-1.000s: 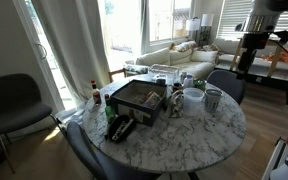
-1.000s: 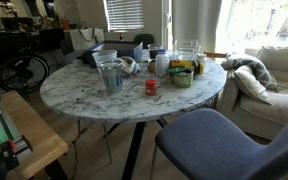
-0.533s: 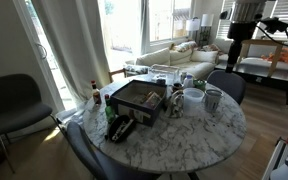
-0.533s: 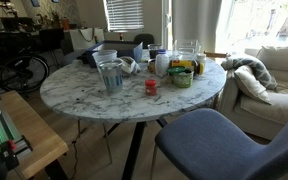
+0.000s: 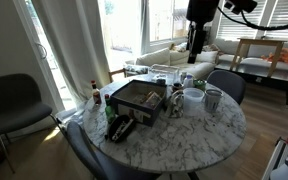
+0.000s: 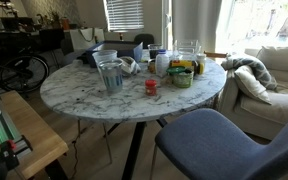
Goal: Put the green bottle in the clear cup at the front of the table
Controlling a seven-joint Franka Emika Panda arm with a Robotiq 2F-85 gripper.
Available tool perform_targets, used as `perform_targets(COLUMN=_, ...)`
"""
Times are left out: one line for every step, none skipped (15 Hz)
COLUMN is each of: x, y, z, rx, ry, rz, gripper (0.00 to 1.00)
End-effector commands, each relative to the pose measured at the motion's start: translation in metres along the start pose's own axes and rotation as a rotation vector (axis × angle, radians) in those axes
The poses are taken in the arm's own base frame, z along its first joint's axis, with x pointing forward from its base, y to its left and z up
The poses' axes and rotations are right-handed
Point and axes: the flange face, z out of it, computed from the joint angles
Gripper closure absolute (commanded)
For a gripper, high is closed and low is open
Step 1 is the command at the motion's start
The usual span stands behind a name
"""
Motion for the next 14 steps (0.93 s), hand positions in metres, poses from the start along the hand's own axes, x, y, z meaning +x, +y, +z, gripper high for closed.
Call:
perform_targets(x=0.06, y=0.012, z=0.009, rx=0.056, ry=0.038, rz=0.01, gripper=0.0)
perform_targets(x=0.076, y=0.012, z=0.013, rx=0.098, ry=0.053, rz=0.029, gripper=0.0)
perform_targets(x=0.09, y=0.011, z=0.018, rx=0.136, ry=0.057, rz=0.042, gripper=0.0)
perform_targets(x=0.105, y=0.01, z=0.025, rx=0.158, ry=0.066, rz=0.044, gripper=0.0)
perform_targets(x=0.118, y=0.009, z=0.032, rx=0.185, ry=0.064, rz=0.054, gripper=0.0)
perform_targets(x=0.131, y=0.008, z=0.041, rx=0.207, ry=0.061, rz=0.068, gripper=0.0)
perform_targets(x=0.143, y=0.008, z=0.05, rx=0.227, ry=0.057, rz=0.09, gripper=0.0)
perform_targets(x=0.155, y=0.006, z=0.056, rx=0.251, ry=0.055, rz=0.105, gripper=0.0)
perform_targets(x=0.166, y=0.005, z=0.062, rx=0.27, ry=0.065, rz=0.108, gripper=0.0)
perform_targets(x=0.176, y=0.003, z=0.066, rx=0.284, ry=0.082, rz=0.108, gripper=0.0)
perform_targets(x=0.185, y=0.003, z=0.071, rx=0.268, ry=0.097, rz=0.108, gripper=0.0)
perform_targets(x=0.192, y=0.001, z=0.073, rx=0.271, ry=0.108, rz=0.078, gripper=0.0)
perform_targets(x=0.174, y=0.004, z=0.069, rx=0.251, ry=0.09, rz=0.084, gripper=0.0)
perform_targets(x=0.182, y=0.003, z=0.072, rx=0.255, ry=0.095, rz=0.079, gripper=0.0)
